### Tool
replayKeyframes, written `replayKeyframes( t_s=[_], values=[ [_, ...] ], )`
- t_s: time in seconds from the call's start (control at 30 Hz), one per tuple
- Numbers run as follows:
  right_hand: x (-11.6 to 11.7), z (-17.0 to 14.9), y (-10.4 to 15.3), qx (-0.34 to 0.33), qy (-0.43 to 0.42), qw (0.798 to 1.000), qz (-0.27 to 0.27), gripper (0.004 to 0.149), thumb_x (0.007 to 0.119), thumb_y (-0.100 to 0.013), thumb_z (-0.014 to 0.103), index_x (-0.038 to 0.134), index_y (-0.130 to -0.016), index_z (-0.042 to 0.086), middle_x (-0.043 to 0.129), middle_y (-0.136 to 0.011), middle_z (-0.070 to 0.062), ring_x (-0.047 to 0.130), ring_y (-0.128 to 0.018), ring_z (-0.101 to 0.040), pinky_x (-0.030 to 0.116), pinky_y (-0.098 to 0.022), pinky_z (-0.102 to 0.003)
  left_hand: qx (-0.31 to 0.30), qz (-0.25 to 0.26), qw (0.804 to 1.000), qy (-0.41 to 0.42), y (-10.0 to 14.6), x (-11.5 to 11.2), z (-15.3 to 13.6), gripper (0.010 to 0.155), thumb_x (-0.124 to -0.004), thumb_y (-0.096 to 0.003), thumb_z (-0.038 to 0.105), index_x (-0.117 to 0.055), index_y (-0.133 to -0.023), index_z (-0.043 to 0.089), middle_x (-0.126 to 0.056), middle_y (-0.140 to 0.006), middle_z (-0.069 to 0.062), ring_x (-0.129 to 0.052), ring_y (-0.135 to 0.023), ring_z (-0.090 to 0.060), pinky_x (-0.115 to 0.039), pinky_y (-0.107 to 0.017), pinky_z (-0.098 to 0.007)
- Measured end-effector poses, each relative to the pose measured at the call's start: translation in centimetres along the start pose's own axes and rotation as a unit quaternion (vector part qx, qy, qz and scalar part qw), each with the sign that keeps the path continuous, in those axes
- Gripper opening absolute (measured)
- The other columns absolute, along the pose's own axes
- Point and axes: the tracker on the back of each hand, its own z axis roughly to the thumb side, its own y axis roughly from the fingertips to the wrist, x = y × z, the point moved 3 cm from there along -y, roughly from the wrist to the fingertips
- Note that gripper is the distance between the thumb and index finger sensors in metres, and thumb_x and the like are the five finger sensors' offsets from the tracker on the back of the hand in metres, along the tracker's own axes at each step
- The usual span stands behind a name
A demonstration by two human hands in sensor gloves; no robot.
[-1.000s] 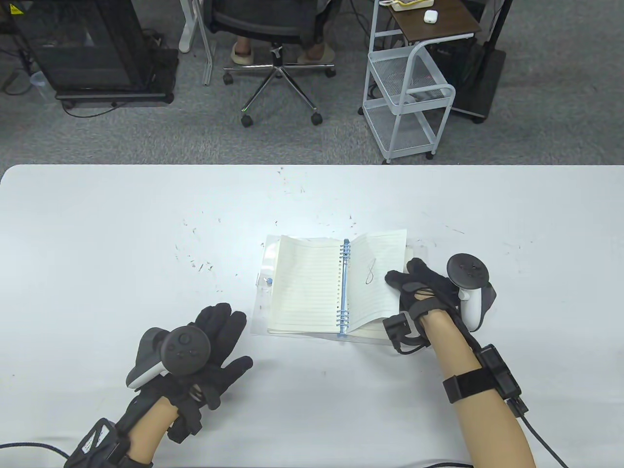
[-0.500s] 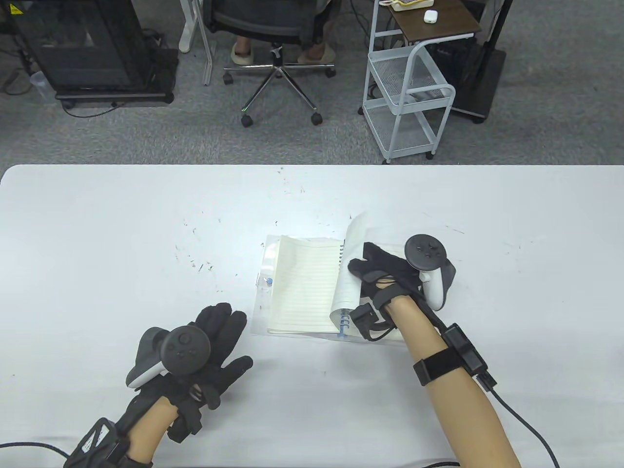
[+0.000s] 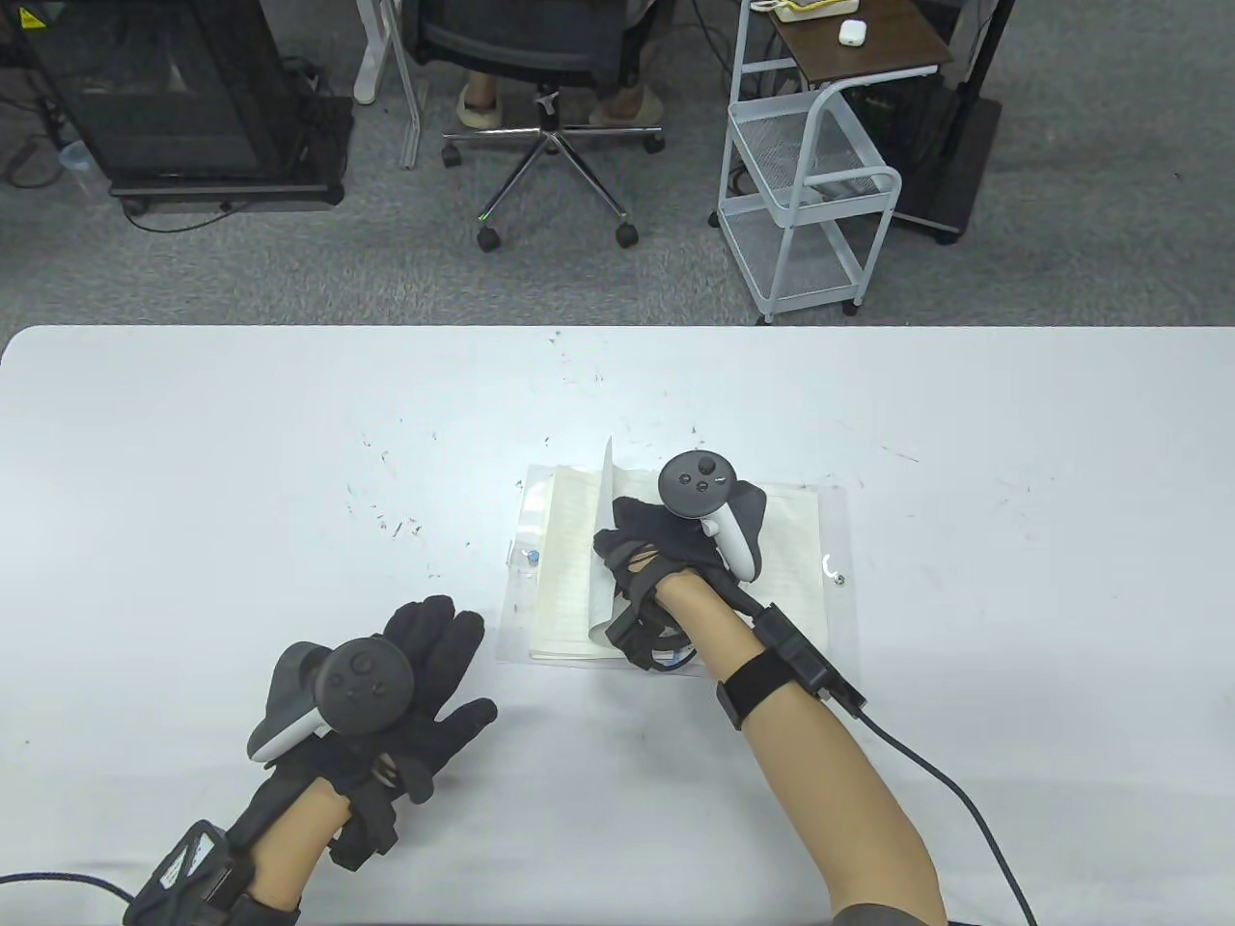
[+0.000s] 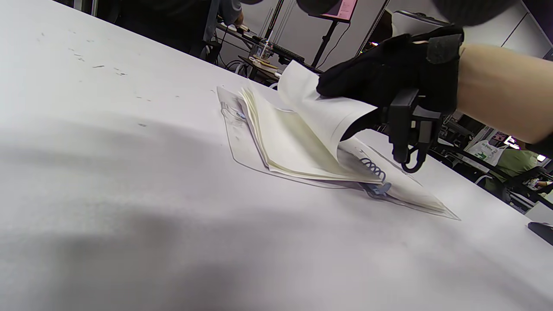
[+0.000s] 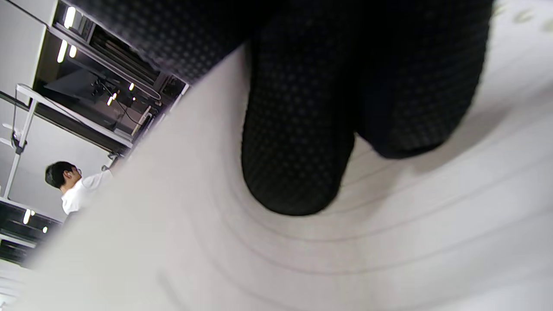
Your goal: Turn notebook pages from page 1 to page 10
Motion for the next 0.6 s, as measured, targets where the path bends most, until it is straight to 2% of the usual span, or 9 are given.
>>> replayKeyframes(
  t_s=[0.13, 0.27, 0.4, 0.6],
  values=[
    [0.9, 0.1, -0.4, 0.010, 0.033, 0.999, 0.002, 0.056, 0.084, -0.046, 0.027, 0.060, -0.089, 0.000, 0.096, -0.069, -0.019, 0.114, -0.034, -0.015, 0.096, -0.028, -0.038, -0.001, -0.002, 1.000, 0.000, 0.0, 0.0, 0.0, 0.086, -0.063, -0.0447, 0.068, -0.038, -0.114, 0.024, -0.025, -0.118, -0.014, -0.026, -0.113, -0.050, -0.035, -0.073, -0.071],
    [1.6, -0.1, -0.7, 0.018, 0.015, 1.000, 0.012, 0.057, 0.083, -0.046, 0.028, 0.058, -0.090, 0.000, 0.093, -0.072, -0.022, 0.114, -0.036, -0.017, 0.095, -0.029, -0.039, -0.001, -0.004, 1.000, 0.000, -0.1, -0.1, 0.0, 0.086, -0.064, -0.0446, 0.068, -0.038, -0.114, 0.024, -0.025, -0.118, -0.014, -0.026, -0.113, -0.050, -0.035, -0.073, -0.071],
    [2.4, -0.5, -0.8, 0.018, 0.017, 0.999, 0.037, 0.062, 0.080, -0.049, 0.036, 0.054, -0.091, -0.001, 0.086, -0.077, -0.025, 0.113, -0.041, -0.020, 0.095, -0.031, -0.041, -0.002, -0.004, 1.000, 0.000, -0.1, -0.1, 0.1, 0.086, -0.063, -0.0447, 0.068, -0.038, -0.114, 0.024, -0.025, -0.118, -0.014, -0.026, -0.113, -0.050, -0.035, -0.073, -0.071],
    [2.1, -0.7, -0.4, 0.008, -0.007, 0.999, 0.042, 0.065, 0.078, -0.050, 0.041, 0.052, -0.092, -0.001, 0.083, -0.079, -0.027, 0.113, -0.042, -0.023, 0.094, -0.031, -0.043, -0.002, -0.004, 1.000, 0.000, -0.1, -0.1, 0.1, 0.086, -0.063, -0.0447, 0.068, -0.037, -0.114, 0.024, -0.025, -0.118, -0.014, -0.026, -0.113, -0.050, -0.035, -0.073, -0.071]
  ],
)
